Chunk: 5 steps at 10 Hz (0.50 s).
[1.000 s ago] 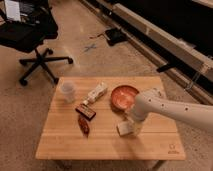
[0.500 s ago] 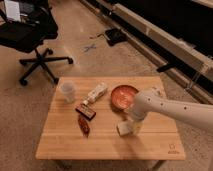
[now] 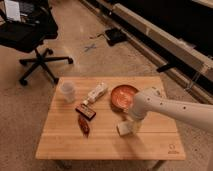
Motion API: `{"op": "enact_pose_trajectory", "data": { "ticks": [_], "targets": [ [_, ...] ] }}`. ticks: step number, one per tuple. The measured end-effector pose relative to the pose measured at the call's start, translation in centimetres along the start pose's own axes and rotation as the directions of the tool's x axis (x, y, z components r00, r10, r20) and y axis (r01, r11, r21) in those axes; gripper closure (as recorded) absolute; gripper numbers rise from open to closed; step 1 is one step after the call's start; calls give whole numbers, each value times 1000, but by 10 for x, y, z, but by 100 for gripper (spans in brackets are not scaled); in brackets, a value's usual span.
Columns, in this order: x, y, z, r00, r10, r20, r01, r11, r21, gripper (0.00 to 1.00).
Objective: Place the white sponge in the ceramic bowl
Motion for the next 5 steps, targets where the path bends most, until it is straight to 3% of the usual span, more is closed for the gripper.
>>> {"op": "enact_pose_trajectory", "data": {
  "ticks": [5],
  "targets": [
    [0, 6, 16, 1000, -5, -16, 4, 999, -52, 20]
  ]
}}
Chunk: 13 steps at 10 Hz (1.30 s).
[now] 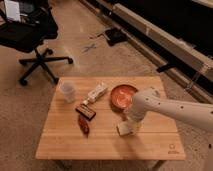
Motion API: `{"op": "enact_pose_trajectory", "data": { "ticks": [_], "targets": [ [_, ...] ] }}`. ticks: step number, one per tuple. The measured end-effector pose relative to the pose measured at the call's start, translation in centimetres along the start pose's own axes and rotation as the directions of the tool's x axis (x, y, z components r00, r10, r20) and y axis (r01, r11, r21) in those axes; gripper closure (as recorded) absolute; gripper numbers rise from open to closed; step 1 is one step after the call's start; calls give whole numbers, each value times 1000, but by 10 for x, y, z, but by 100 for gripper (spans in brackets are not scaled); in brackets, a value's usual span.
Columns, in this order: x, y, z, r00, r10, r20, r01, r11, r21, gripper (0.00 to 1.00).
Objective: Place the white sponge in the ceramic bowl
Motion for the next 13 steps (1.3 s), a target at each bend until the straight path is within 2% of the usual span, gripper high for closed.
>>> {"op": "enact_pose_trajectory", "data": {
  "ticks": [1, 3, 9, 10, 11, 13],
  "targets": [
    [-1, 0, 2, 1000, -2, -2, 2, 1000, -6, 20],
    [0, 4, 7, 1000, -9, -15, 9, 1000, -25, 30],
    [-5, 4, 9, 999, -30, -23, 29, 999, -38, 92],
    [-3, 3, 7, 999, -25, -20, 25, 999, -31, 98],
    [-2, 3, 5, 1000, -20, -16, 19, 999, -25, 100],
    [4, -15, -14, 1000, -25, -11, 25, 1000, -2, 82]
  ]
}}
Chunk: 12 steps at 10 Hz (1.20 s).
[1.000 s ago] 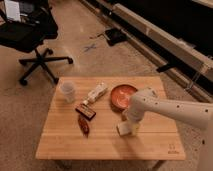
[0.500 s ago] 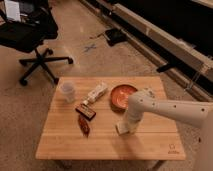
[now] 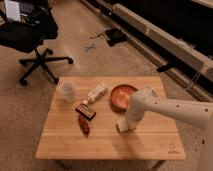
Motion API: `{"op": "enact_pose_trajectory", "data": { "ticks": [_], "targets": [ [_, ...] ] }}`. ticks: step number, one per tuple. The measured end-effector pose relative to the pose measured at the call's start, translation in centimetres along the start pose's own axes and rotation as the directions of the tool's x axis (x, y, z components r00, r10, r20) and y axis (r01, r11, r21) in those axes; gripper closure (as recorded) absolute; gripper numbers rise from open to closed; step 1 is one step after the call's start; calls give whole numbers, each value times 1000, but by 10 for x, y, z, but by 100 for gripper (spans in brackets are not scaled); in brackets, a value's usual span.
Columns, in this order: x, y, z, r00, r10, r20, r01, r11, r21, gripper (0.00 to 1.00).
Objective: Place the white sponge in the ceramic bowl
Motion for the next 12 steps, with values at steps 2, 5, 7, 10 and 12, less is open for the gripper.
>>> {"op": "enact_pose_trajectory", "data": {
  "ticks": [2, 5, 7, 10, 12],
  "targets": [
    [11, -36, -23, 1000, -12, 8, 12, 1000, 26, 70],
    [20, -64, -41, 999, -32, 19, 31, 998, 56, 70],
    [31, -74, -44, 999, -37, 24, 36, 998, 60, 80],
    [39, -111, -48, 996, -79, 31, 77, 994, 74, 97],
    [33, -132, -57, 993, -112, 43, 108, 990, 87, 95]
  ]
}}
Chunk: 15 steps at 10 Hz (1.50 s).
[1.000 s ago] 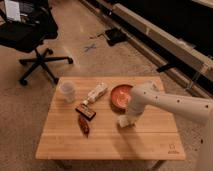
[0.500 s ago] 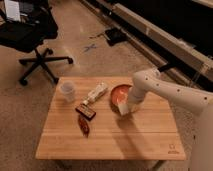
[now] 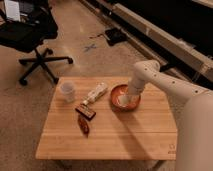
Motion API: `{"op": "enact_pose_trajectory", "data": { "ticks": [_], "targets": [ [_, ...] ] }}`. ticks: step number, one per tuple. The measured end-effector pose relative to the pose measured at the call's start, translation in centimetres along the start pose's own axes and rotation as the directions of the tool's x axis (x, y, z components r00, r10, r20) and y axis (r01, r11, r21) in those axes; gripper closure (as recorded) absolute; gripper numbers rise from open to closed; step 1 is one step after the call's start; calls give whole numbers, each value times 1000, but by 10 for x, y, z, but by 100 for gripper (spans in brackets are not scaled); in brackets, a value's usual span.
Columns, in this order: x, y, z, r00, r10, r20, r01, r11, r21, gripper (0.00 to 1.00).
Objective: Place the white sponge in the ceramic bowl
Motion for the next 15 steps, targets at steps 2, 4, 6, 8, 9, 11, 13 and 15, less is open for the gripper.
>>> {"op": "enact_pose_trajectory", "data": {
  "ticks": [2, 4, 6, 8, 9, 11, 13, 15],
  "targets": [
    [7, -1, -4, 1000, -3, -2, 3, 1000, -2, 74],
    [4, 3, 0, 1000, -5, -5, 5, 1000, -4, 57],
    [4, 0, -4, 1000, -5, -8, 5, 1000, 2, 35],
    [3, -4, -5, 1000, -15, -7, 15, 1000, 0, 33],
    [4, -2, -5, 1000, -15, -9, 15, 1000, -3, 33],
    [5, -1, -5, 1000, -14, -12, 14, 1000, -2, 33],
    [3, -4, -6, 1000, -19, -14, 19, 1000, 0, 33],
    [2, -5, -7, 1000, -25, -15, 25, 1000, -1, 33]
  ]
}}
